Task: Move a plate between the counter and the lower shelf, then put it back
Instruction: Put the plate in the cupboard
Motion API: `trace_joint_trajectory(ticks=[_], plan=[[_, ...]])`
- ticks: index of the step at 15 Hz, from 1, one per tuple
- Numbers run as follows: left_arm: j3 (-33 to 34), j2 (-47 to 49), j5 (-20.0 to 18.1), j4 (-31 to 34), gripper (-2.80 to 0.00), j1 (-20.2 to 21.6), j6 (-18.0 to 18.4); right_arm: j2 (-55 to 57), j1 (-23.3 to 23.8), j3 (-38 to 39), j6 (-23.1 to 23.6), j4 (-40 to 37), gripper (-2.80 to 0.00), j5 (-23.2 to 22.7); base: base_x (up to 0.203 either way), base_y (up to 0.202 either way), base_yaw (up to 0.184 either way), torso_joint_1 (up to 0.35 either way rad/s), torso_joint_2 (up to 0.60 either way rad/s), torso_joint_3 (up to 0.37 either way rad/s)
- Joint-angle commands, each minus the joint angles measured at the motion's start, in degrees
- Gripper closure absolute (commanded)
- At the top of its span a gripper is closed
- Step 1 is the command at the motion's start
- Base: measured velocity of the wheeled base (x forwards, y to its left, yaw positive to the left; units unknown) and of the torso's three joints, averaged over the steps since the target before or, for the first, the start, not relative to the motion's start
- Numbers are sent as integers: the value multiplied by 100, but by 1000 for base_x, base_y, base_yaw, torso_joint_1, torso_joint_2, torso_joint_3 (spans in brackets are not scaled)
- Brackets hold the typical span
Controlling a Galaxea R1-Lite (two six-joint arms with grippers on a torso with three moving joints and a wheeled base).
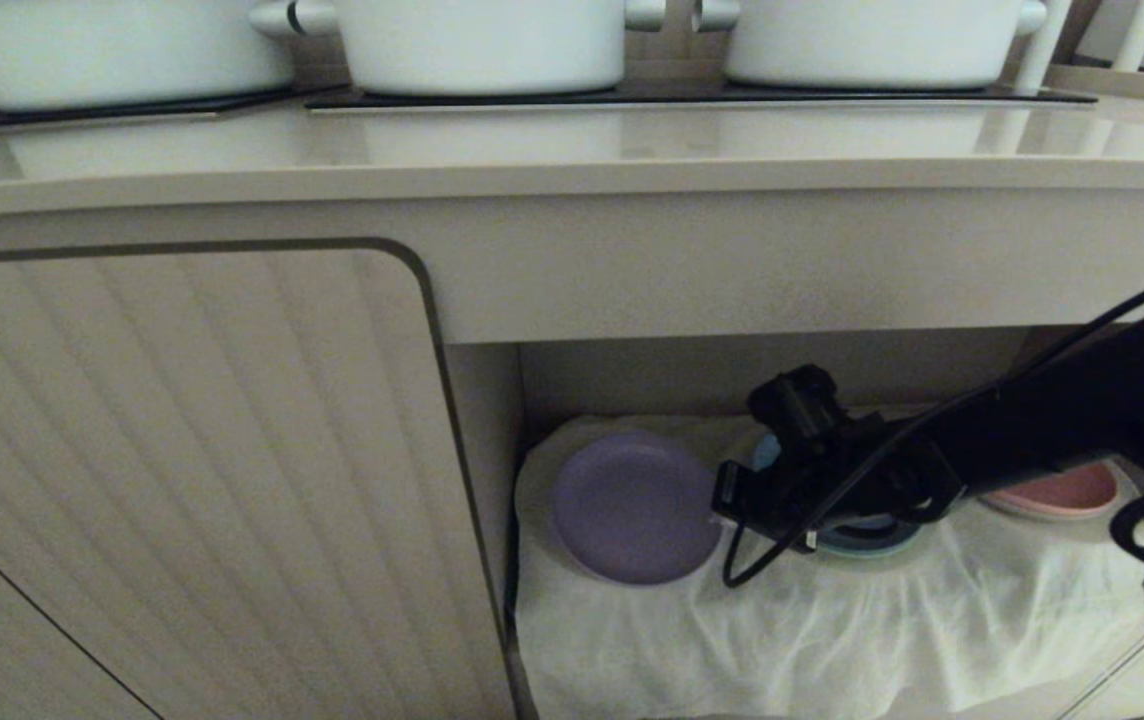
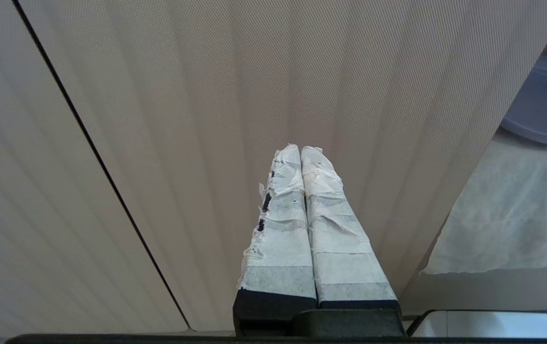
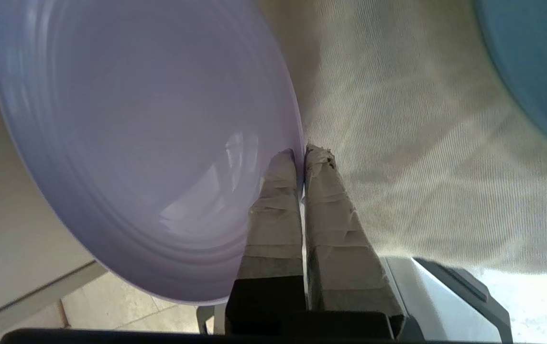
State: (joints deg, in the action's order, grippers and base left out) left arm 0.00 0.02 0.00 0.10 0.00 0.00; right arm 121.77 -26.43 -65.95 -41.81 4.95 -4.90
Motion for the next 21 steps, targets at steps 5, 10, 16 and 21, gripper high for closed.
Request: trace_joint_trajectory(ticks=[5, 10, 16, 21], plan=[[0, -2, 0, -1, 0, 0, 0, 347, 6, -355, -25, -126, 0, -11, 0, 0, 0, 0, 0, 0], [0, -2, 0, -1, 0, 0, 0, 435, 6, -589, -37, -143, 0, -20, 0, 0, 0, 0, 0, 0], [0, -2, 0, -1, 0, 0, 0, 435, 6, -591, -37, -147, 0, -20, 0, 0, 0, 0, 0, 0], [0, -2, 0, -1, 0, 0, 0, 426, 6, -603, -230, -231, -280, -14, 0, 0, 0, 0, 0, 0]])
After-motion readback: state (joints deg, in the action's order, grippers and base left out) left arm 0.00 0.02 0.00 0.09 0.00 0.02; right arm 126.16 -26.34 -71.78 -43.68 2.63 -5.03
